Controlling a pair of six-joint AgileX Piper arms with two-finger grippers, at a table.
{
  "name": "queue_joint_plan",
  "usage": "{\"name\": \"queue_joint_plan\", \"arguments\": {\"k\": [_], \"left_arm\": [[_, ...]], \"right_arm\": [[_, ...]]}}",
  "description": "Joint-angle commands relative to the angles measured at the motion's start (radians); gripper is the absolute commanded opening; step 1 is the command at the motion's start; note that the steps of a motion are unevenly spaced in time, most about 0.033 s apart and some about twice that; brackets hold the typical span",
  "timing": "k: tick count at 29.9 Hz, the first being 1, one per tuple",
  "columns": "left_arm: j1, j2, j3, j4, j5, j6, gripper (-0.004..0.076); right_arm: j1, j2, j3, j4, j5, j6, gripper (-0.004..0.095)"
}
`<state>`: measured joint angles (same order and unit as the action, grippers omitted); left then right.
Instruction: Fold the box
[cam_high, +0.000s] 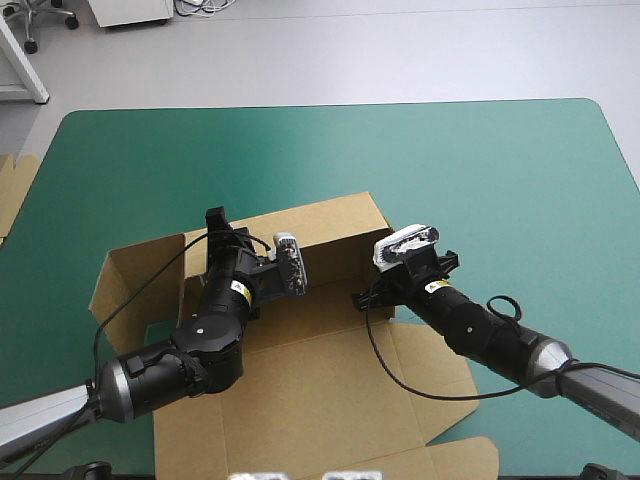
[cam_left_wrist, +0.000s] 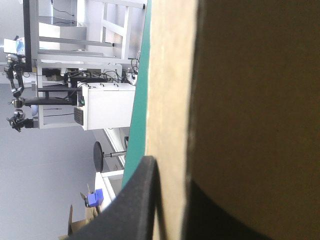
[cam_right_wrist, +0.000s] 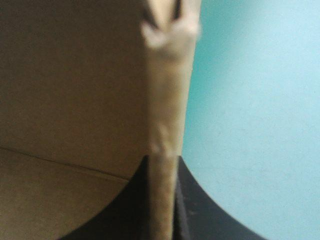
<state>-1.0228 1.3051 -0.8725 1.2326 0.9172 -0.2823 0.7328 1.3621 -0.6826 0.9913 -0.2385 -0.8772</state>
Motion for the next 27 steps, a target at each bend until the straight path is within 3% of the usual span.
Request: {"name": "queue_joint_plan", "arguments": {"k": [1,4,7,19,23,27], "left_arm": [[-0.043,-0.022,-0.012,-0.070,-0.007,-0.001,0.0156],[-0.091,-0.028,-0.014,-0.070,0.033,-0.001,0.0326],[-0.113,-0.031,-0.016,-0.068,0.074,-0.007,0.0405],[-0.295,-0.077,-0.020,0.041,0.196,-0.066,0.0400],[-0.352,-0.087,-0.065,0.011,0.310,-0.066,0.0400],[-0.389,-0.089,-0.125,-0.003,0.382,-0.066,0.0338]], "right_arm": [[0.001,-0.025,-0.030,-0.027,-0.012,-0.013,-0.0013],[0.001,-0.025,-0.030,-0.022,-0.012,-0.013,-0.0013],[0.001,-0.025,-0.030,-0.020,-0.012,-0.013,-0.0013],[0.001,-0.015,-0.030,-0.019,-0.016,-0.010,-0.0013],[0.001,-0.015,-0.030,-0.019,-0.018,-0.010,-0.0013],[0.001,-0.015,-0.030,-0.019,-0.018,-0.006,-0.0013]]}}
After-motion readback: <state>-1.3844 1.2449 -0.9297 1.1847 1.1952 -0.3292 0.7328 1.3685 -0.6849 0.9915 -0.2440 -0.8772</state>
